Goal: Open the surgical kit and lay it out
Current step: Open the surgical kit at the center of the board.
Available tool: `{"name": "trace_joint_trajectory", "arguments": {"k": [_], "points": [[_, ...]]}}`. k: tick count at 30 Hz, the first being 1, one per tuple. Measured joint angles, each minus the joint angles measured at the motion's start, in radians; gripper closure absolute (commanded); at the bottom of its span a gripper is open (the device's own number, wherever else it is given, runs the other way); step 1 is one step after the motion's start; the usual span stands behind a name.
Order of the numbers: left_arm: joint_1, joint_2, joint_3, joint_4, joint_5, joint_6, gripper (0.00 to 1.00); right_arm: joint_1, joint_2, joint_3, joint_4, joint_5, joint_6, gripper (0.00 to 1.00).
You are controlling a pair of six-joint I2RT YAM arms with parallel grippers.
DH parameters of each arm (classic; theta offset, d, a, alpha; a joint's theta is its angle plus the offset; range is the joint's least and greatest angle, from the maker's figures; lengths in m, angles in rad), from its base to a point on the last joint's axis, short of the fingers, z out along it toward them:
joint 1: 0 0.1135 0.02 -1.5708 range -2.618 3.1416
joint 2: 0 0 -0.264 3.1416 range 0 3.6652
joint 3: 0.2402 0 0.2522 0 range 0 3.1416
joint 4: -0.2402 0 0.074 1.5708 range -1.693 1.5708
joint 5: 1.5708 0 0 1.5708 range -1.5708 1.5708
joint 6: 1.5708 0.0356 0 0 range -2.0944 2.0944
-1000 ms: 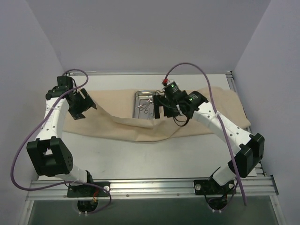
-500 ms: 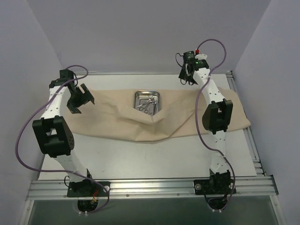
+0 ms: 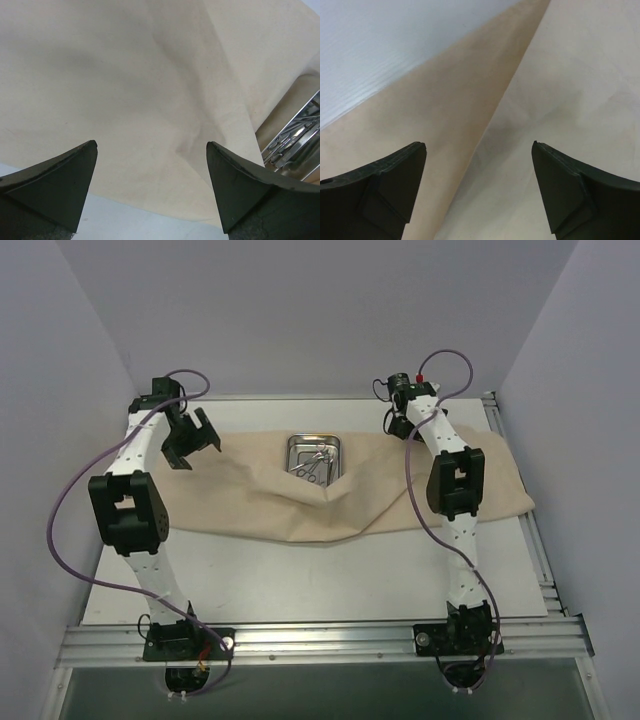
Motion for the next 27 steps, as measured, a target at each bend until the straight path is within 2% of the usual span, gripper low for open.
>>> {"name": "trace_joint_trajectory", "arguments": {"k": [2, 3, 6, 9, 11, 16, 20, 27], "points": [[-0.015, 0.000, 0.001, 0.000, 0.008, -0.010, 0.01, -0.010, -0.001, -0.030, -0.002, 0.004, 0.011, 0.26], [-0.019, 0.002, 0.004, -0.002, 0.012, -0.012, 0.05, -0.014, -0.001, -0.041, -0.003, 0.003, 0.014, 0.61], [-0.022, 0.021, 0.033, -0.005, 0.017, -0.016, 0.03, -0.029, -0.002, -0.058, -0.006, -0.002, 0.018, 1.00], [-0.021, 0.050, 0.063, -0.006, 0.017, -0.017, 0.04, -0.046, -0.029, -0.098, 0.007, -0.016, 0.018, 1.00], [-0.023, 0.064, 0.068, -0.006, 0.019, -0.017, 0.05, -0.051, -0.090, -0.182, 0.028, -0.027, 0.013, 1.00], [-0.051, 0.130, 0.112, -0.034, 0.019, -0.038, 0.06, -0.058, -0.370, -0.478, 0.107, -0.076, 0.012, 1.00], [-0.099, 0.192, 0.159, -0.048, 0.019, -0.087, 0.06, -0.031, -0.593, -0.649, 0.178, -0.106, 0.016, 1.00], [-0.139, 0.308, 0.298, -0.110, 0.013, -0.151, 0.05, 0.013, -0.848, -0.925, 0.283, -0.170, 0.026, 1.00]]}}
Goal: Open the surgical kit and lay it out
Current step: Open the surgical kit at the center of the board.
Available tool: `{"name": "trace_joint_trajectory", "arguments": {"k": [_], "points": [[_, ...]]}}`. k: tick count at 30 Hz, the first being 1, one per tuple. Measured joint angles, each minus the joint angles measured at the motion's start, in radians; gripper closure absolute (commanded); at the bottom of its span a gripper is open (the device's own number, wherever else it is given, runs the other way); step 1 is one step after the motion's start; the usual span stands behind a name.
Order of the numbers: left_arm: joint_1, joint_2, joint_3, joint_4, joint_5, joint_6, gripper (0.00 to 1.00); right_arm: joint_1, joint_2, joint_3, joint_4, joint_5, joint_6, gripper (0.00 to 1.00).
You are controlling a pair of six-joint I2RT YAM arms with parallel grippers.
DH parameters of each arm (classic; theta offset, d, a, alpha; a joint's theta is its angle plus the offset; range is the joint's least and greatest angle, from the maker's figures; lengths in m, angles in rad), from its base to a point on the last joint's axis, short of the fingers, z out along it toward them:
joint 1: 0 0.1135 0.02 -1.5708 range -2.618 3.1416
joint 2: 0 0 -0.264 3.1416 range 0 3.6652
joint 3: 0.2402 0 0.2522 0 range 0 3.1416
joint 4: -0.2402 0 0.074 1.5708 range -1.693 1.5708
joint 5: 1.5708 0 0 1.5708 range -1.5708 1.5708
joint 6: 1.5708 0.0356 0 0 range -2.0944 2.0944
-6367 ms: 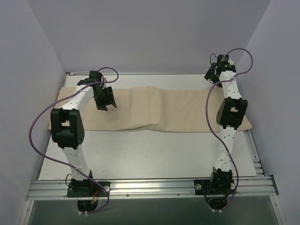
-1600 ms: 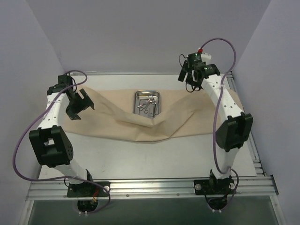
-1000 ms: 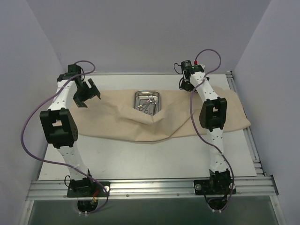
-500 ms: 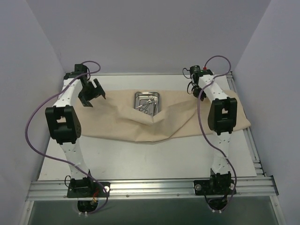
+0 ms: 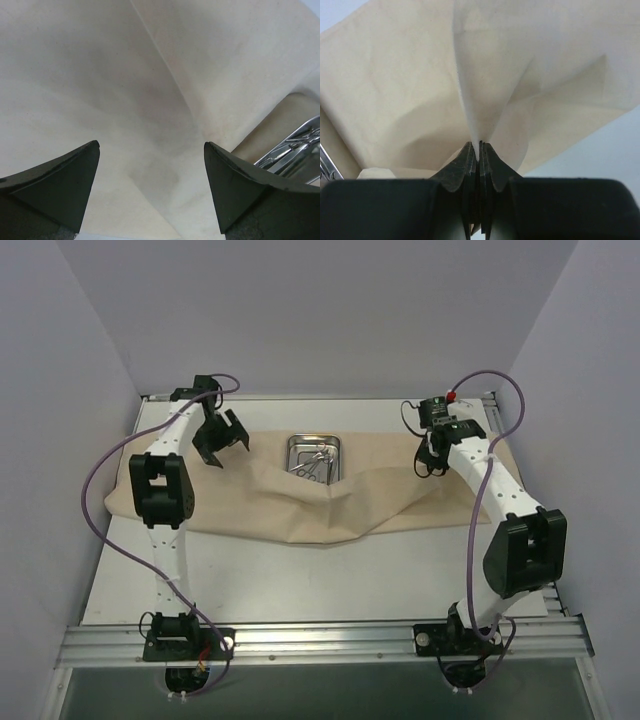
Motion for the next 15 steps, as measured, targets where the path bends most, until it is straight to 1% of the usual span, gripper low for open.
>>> {"name": "trace_joint_trajectory", "arguments": {"k": [2, 3, 5, 10, 15], "points": [[0.001, 0.043, 0.065, -0.028, -0.003, -0.007, 0.02, -0.010, -0.028, -0.036, 0.014, -0.011, 0.000, 1.00], [0.001, 0.060, 0.086, -0.034, -0.003, -0.011, 0.06, -0.016, -0.040, -0.046, 0.019, -0.018, 0.000, 1.00], [0.000, 0.085, 0.113, -0.045, -0.002, -0.014, 0.07, -0.026, -0.058, -0.058, 0.031, -0.026, -0.001, 1.00], [-0.014, 0.148, 0.196, -0.101, -0.005, -0.005, 0.04, -0.037, -0.101, -0.078, 0.051, -0.042, -0.007, 1.00], [-0.044, 0.166, 0.224, -0.138, -0.012, 0.011, 0.04, -0.037, -0.164, -0.135, 0.074, -0.058, -0.012, 1.00]]}}
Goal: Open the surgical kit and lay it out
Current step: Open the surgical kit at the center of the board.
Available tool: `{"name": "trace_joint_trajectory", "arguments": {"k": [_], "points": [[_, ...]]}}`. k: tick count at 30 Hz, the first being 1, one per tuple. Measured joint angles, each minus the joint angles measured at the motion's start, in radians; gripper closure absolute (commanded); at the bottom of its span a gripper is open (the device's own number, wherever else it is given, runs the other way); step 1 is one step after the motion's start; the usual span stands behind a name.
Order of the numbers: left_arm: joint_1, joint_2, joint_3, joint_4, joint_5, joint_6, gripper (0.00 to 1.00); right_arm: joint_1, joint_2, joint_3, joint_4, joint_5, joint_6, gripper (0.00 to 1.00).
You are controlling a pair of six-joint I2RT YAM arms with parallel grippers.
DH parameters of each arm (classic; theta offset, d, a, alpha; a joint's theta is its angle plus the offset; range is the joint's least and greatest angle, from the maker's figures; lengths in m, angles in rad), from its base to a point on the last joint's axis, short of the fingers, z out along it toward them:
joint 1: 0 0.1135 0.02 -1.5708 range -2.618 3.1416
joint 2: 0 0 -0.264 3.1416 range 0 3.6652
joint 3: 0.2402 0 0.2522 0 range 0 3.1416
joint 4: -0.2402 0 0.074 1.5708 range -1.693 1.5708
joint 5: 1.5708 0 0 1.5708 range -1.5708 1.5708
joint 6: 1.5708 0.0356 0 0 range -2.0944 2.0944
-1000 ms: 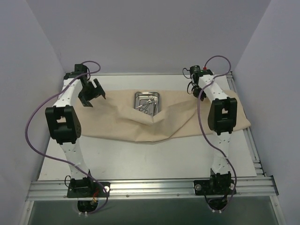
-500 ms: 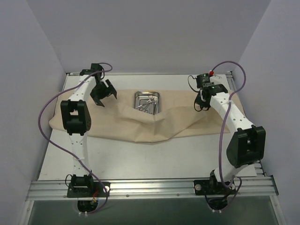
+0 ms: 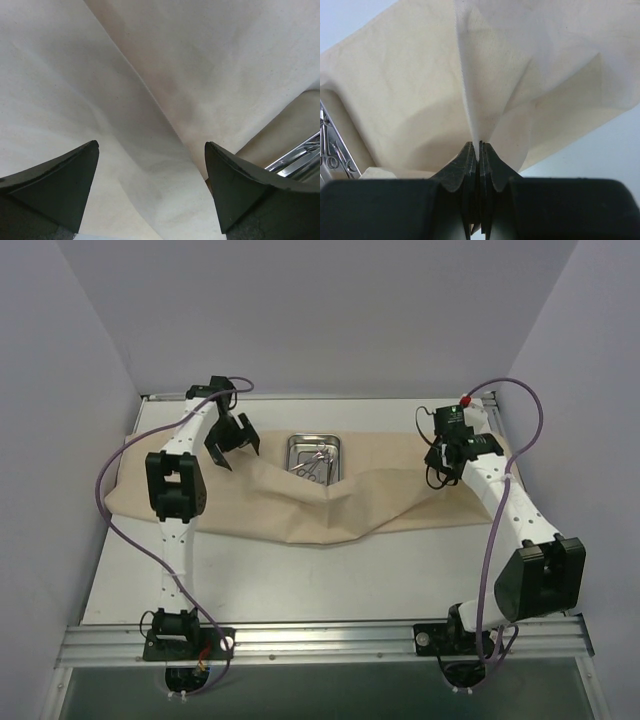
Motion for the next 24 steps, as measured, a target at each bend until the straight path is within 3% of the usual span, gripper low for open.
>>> {"name": "trace_joint_trajectory", "arguments": {"k": [3, 6, 7, 10, 11, 13, 17, 21, 24], "points": [[-0.018, 0.001, 0.001, -0.017, -0.005, 0.008, 0.17, -0.002, -0.023, -0.023, 0.003, -0.005, -0.003, 1.00], [-0.026, 0.003, 0.001, -0.027, -0.006, 0.019, 0.42, -0.012, -0.041, -0.036, 0.005, -0.015, -0.005, 1.00], [-0.026, 0.003, 0.001, -0.030, -0.007, 0.023, 0.59, -0.017, -0.046, -0.037, 0.004, -0.019, -0.007, 1.00], [-0.021, 0.003, 0.000, -0.039, -0.016, 0.039, 0.92, -0.042, -0.055, -0.037, 0.005, -0.028, -0.014, 1.00], [-0.018, 0.003, -0.002, -0.040, -0.020, 0.046, 0.98, -0.051, -0.056, -0.037, 0.005, -0.029, -0.018, 1.00], [-0.011, -0.010, -0.036, -0.026, -0.031, 0.069, 0.98, -0.074, -0.056, -0.036, 0.003, -0.035, -0.026, 1.00], [0.004, -0.135, -0.252, 0.028, -0.074, 0.089, 0.98, -0.123, -0.060, -0.029, -0.011, -0.047, -0.041, 1.00], [0.026, -0.421, -0.566, 0.102, -0.109, 0.084, 0.98, -0.179, -0.097, -0.031, -0.036, -0.060, -0.052, 1.00], [0.047, -0.732, -0.789, 0.174, -0.113, 0.068, 0.98, -0.213, -0.168, -0.053, -0.054, -0.074, -0.052, 1.00]]}}
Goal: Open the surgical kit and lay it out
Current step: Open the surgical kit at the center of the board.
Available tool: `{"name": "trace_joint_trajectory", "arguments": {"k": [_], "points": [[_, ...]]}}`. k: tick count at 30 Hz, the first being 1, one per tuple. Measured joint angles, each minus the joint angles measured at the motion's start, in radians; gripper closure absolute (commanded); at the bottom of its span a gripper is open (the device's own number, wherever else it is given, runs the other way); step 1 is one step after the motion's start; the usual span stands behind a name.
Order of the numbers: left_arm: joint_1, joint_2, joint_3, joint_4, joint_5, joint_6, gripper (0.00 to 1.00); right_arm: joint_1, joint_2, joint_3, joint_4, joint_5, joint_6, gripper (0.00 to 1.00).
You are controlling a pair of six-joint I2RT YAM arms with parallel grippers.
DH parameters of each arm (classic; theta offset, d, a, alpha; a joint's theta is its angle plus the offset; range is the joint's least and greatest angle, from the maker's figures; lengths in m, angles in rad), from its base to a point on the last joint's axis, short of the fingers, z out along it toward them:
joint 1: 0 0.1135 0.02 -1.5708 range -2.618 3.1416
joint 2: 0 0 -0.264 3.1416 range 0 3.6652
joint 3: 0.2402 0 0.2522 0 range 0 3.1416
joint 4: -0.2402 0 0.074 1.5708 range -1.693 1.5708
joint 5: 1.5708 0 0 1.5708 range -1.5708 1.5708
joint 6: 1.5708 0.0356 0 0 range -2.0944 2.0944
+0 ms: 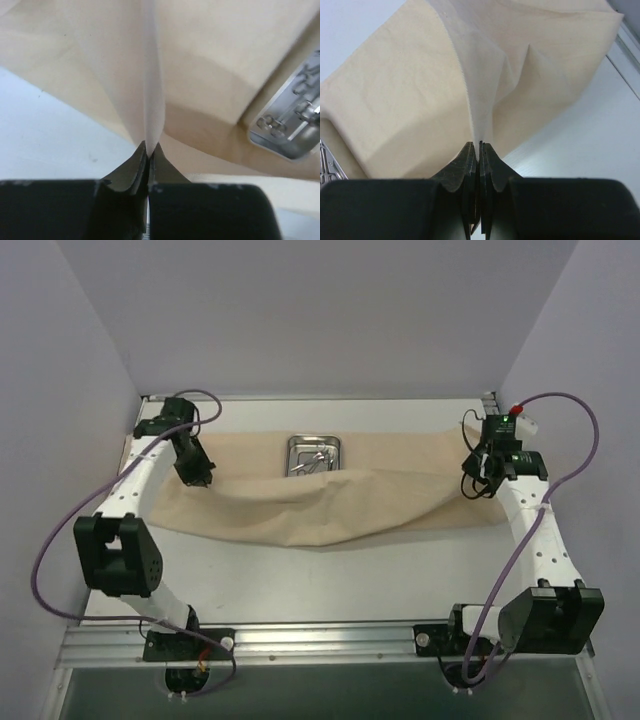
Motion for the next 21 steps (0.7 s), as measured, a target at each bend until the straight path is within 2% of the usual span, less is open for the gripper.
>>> {"name": "trace_joint_trajectory", "arguments": {"k": [5, 8, 12, 13, 14, 16, 17, 18, 19, 20, 21], "points": [[0.022, -0.435, -0.220, 0.090, 0.014, -0.030, 0.98, -0.023, -0.222, -0.119, -0.014, -0.004, 0.032, 1.00], [0.053, -0.632, -0.352, 0.124, 0.023, -0.047, 0.98, -0.023, -0.435, -0.224, -0.044, 0.003, 0.062, 1.00], [0.152, -0.901, -0.534, 0.115, 0.028, -0.075, 0.98, -0.024, -0.718, -0.307, -0.117, 0.034, 0.113, 1.00], [0.170, -0.969, -0.568, 0.108, 0.027, -0.089, 0.98, -0.024, -0.806, -0.319, -0.144, 0.049, 0.133, 0.93], [0.180, -1.035, -0.596, 0.096, 0.026, -0.107, 0.94, -0.024, -0.882, -0.321, -0.169, 0.060, 0.147, 0.91], [0.184, -1.153, -0.629, 0.060, 0.024, -0.151, 0.94, -0.023, -1.018, -0.321, -0.207, 0.087, 0.178, 0.82], [0.184, -1.209, -0.640, 0.035, 0.024, -0.178, 0.87, -0.023, -1.077, -0.317, -0.222, 0.103, 0.194, 0.81], [0.185, -1.249, -0.647, 0.018, 0.019, -0.196, 0.75, -0.023, -1.127, -0.309, -0.241, 0.121, 0.208, 0.77], [0.186, -1.280, -0.658, 0.009, 0.017, -0.213, 0.59, -0.020, -1.164, -0.299, -0.256, 0.136, 0.212, 0.64], [0.186, -1.303, -0.669, -0.002, 0.014, -0.231, 0.44, -0.016, -1.185, -0.289, -0.266, 0.148, 0.219, 0.56], [0.186, -1.319, -0.676, -0.017, 0.011, -0.246, 0.23, -0.014, -1.192, -0.279, -0.272, 0.160, 0.217, 0.49]]}}
